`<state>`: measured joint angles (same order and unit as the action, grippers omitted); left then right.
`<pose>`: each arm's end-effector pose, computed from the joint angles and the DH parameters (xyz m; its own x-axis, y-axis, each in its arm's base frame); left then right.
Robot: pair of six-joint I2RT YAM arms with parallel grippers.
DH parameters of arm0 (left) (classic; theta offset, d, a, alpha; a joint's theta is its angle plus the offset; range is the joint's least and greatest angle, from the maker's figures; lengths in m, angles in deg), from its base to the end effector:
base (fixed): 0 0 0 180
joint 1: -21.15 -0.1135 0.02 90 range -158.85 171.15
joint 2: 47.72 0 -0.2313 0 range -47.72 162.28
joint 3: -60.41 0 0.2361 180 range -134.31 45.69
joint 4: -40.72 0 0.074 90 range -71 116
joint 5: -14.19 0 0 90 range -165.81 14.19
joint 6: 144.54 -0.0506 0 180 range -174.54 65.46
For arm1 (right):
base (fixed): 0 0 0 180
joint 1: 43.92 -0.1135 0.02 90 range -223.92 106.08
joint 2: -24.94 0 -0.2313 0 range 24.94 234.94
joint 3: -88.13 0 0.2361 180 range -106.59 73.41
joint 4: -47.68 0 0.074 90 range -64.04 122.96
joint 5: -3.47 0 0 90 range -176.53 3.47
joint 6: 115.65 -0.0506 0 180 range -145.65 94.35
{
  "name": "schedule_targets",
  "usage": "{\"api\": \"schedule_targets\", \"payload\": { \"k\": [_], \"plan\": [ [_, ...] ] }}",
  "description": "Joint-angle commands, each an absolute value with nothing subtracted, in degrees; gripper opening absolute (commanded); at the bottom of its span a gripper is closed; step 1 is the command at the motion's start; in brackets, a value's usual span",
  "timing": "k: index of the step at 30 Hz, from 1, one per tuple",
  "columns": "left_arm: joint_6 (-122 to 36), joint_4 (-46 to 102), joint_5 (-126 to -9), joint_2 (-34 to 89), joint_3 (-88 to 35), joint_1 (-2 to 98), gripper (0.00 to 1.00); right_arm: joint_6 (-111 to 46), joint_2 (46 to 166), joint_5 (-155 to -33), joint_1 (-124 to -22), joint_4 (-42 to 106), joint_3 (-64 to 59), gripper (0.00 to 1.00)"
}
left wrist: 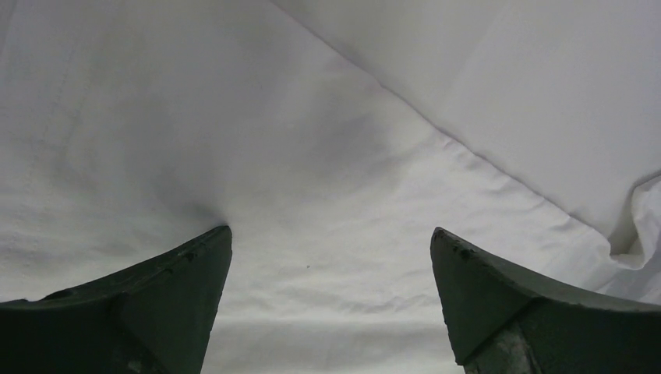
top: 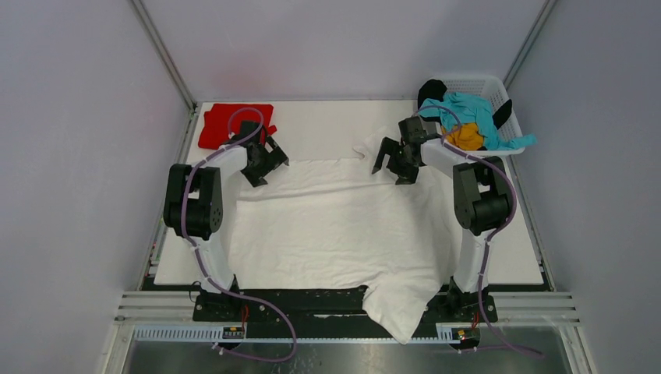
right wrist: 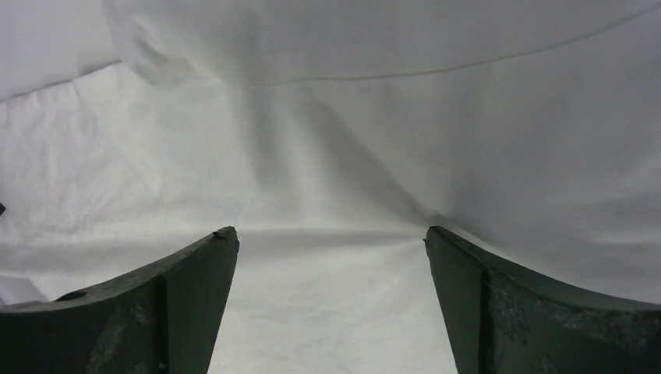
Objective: Fold and stack the t-shirts
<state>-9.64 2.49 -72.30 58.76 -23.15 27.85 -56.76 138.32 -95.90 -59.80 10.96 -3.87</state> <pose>0.3603 -0.0454 0.1343 -0.7191 -0.6249 -0.3039 -0.5108 0.7719 -0.3786 0.3797 0.1166 0.1345 -0.8814 0.2793 -0.3810 0.1199 0.9124 0.3914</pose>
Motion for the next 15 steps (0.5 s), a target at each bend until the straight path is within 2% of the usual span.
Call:
{"api": "schedule_targets", "payload": {
  "k": [1,15],
  "plan": [
    [-8.0,2.9,-71.3,66.3,-31.3,28.1,0.99,-57.5,142.6,-98.7,-57.2,11.3,-8.4,0.99],
    [-7.2,-6.2,-74.2,81.9,-57.5,27.9,0.99,-56.2,155.7,-99.7,-54.2,1.6,-33.3,1.0]
  ]
}}
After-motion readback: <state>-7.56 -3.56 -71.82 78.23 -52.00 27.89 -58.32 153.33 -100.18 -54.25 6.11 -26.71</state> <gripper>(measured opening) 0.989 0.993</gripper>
